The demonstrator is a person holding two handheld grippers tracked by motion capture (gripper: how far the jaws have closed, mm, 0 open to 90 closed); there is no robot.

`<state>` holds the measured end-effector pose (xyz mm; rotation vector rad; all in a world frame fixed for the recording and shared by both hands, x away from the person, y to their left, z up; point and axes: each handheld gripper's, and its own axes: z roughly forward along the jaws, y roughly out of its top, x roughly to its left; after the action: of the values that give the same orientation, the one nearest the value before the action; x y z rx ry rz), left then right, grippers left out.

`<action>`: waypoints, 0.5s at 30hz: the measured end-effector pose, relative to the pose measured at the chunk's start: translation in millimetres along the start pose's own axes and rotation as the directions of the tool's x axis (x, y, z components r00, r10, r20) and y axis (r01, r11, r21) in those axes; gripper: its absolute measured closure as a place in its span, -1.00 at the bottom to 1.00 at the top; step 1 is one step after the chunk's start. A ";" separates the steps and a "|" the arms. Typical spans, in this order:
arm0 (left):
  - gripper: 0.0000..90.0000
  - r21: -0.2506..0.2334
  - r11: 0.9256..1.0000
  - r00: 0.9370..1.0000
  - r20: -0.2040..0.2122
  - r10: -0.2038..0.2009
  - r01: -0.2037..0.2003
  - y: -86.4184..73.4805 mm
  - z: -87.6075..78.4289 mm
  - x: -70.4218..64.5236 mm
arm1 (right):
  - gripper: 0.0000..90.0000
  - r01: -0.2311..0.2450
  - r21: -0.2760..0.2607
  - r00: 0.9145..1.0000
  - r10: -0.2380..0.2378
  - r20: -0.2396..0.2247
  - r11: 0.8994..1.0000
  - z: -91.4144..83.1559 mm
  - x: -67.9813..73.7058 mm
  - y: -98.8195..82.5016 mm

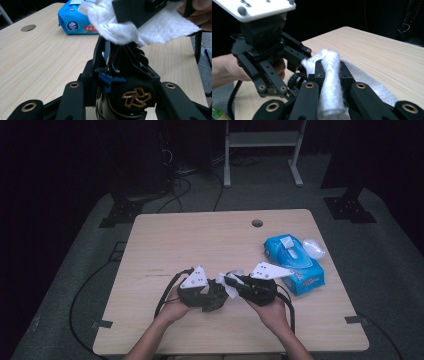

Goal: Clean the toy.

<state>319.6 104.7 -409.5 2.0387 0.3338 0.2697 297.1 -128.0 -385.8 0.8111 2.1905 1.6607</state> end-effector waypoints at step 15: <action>0.28 -0.001 1.000 1.000 -0.005 -0.001 0.001 -0.4 -1.1 0.9 | 0.80 -0.041 0.000 0.999 0.041 -0.001 0.999 2.0 -6.4 -6.3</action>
<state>320.0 106.1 -409.3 2.0375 0.3372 0.2742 301.6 -131.3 -393.1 0.8613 2.1887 1.6805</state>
